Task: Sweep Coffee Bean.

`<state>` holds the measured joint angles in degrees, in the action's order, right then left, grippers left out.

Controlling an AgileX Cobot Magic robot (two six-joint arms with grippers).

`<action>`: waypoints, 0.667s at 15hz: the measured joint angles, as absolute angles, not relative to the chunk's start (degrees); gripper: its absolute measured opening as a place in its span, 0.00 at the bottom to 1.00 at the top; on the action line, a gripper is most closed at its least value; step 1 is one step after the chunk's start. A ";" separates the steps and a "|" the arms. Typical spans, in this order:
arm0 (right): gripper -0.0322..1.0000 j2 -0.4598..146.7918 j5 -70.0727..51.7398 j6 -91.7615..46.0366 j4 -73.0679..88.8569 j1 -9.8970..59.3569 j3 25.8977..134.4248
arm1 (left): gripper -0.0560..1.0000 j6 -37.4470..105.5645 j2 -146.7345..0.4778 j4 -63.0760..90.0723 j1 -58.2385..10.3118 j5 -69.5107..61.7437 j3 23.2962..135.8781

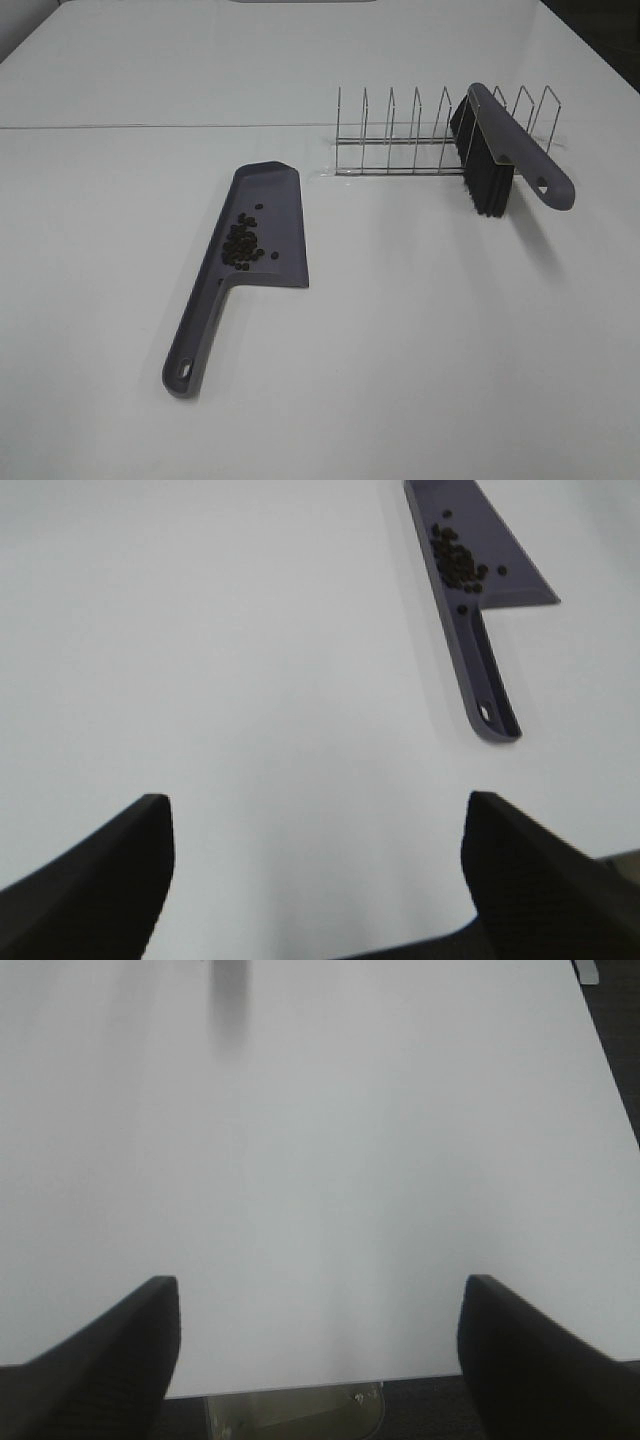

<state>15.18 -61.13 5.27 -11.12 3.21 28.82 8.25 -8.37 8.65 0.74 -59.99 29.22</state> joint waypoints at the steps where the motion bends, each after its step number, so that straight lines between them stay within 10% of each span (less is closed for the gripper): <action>1: 0.75 14.21 -61.13 5.27 -11.12 2.58 28.82 | 0.76 8.25 -6.02 8.65 1.43 -59.99 29.22; 10: 0.75 -0.29 -60.85 5.27 -11.12 2.52 28.82 | 0.76 8.31 -0.63 8.65 1.55 -60.05 29.22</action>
<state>-0.29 -60.85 5.27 -11.12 2.52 28.82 8.31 -0.63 8.65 1.55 -60.05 29.22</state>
